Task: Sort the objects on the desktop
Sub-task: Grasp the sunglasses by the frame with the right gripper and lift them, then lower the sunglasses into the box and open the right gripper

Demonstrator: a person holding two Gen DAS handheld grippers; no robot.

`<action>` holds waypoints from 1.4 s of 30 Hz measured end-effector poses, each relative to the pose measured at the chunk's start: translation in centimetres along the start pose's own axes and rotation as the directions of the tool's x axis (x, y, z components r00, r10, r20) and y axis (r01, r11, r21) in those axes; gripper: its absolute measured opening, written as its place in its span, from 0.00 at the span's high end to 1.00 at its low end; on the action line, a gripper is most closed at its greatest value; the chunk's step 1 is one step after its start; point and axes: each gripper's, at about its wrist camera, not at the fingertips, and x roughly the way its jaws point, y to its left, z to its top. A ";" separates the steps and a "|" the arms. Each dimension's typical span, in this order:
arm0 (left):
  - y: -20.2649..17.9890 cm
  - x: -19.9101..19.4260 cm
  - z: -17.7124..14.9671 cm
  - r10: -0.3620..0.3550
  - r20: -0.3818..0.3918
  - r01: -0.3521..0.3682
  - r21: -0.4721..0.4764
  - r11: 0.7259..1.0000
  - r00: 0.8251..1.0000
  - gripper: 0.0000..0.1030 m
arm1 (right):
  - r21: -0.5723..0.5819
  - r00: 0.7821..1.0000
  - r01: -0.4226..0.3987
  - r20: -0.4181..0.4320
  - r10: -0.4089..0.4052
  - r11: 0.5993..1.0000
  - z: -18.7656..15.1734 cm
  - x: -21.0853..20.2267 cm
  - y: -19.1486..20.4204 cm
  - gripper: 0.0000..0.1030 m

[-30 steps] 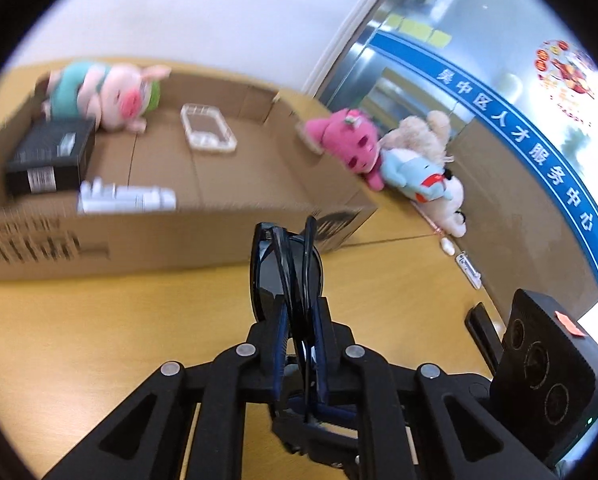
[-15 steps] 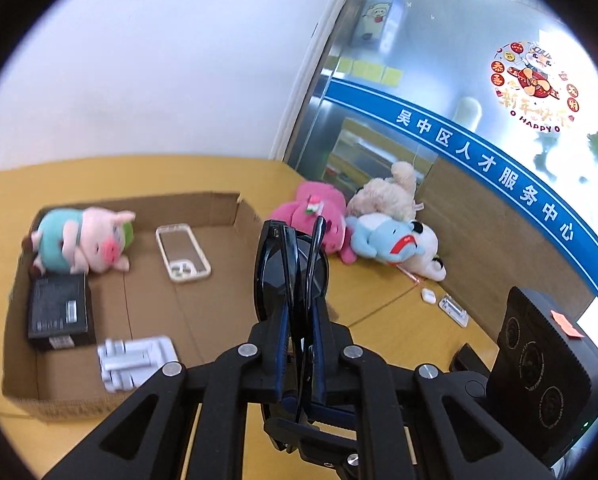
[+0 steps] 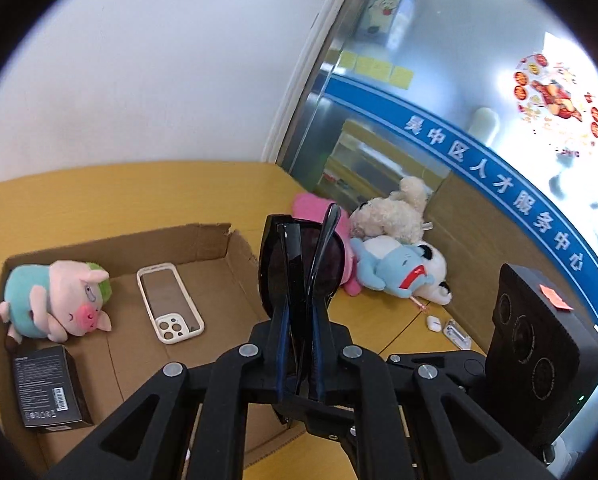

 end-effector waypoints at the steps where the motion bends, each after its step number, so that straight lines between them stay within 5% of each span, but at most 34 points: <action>1: 0.6 1.3 -0.1 -0.001 -0.021 0.001 -0.019 1.000 1.000 0.91 | 0.014 1.000 -0.009 -0.023 0.009 1.000 0.1 1.0 -0.8 0.90; 9: 5.2 9.6 -2.9 -0.038 -0.194 -0.001 -0.196 0.981 0.980 0.91 | 0.126 0.978 -0.033 -0.198 0.058 0.991 -3.1 7.5 -6.3 0.90; 19: 8.3 15.4 -6.9 -0.056 -0.397 -0.113 -0.389 0.915 0.916 0.91 | 0.290 0.896 -0.023 -0.418 0.148 0.957 -7.6 13.5 -10.2 0.90; 26: 9.5 17.3 -8.0 -0.048 -0.469 -0.176 -0.422 0.889 0.882 0.89 | 0.314 0.858 0.023 -0.493 0.142 0.949 -8.2 15.2 -10.5 0.89; 31: 9.2 16.9 -8.1 0.000 -0.471 -0.199 -0.373 0.906 0.882 0.86 | 0.321 0.858 0.036 -0.495 0.135 0.946 -8.6 14.6 -9.5 0.85; 34: 8.6 15.5 -7.5 0.015 -0.443 -0.190 -0.353 0.916 0.896 0.86 | 0.318 0.872 0.049 -0.475 0.115 0.947 -8.5 13.7 -9.3 0.63; 36: 8.1 13.6 -6.8 0.037 -0.389 -0.178 -0.334 0.925 0.920 0.81 | 0.316 0.894 0.054 -0.437 0.095 0.947 -8.0 12.5 -9.2 0.46; 39: 6.2 9.2 -5.6 0.162 -0.278 -0.226 -0.216 0.950 0.947 0.81 | 0.281 0.928 0.075 -0.371 0.037 0.957 -7.0 10.3 -8.5 0.33; 41: 4.6 5.9 -5.1 0.281 -0.178 -0.303 -0.110 0.947 0.943 0.74 | 0.234 0.952 0.101 -0.305 -0.026 0.967 -6.2 8.6 -7.7 0.25; 42: 3.9 3.8 -5.1 0.344 -0.109 -0.352 -0.068 0.934 0.933 0.62 | 0.215 0.963 0.114 -0.264 -0.054 0.970 -5.9 7.5 -7.3 0.18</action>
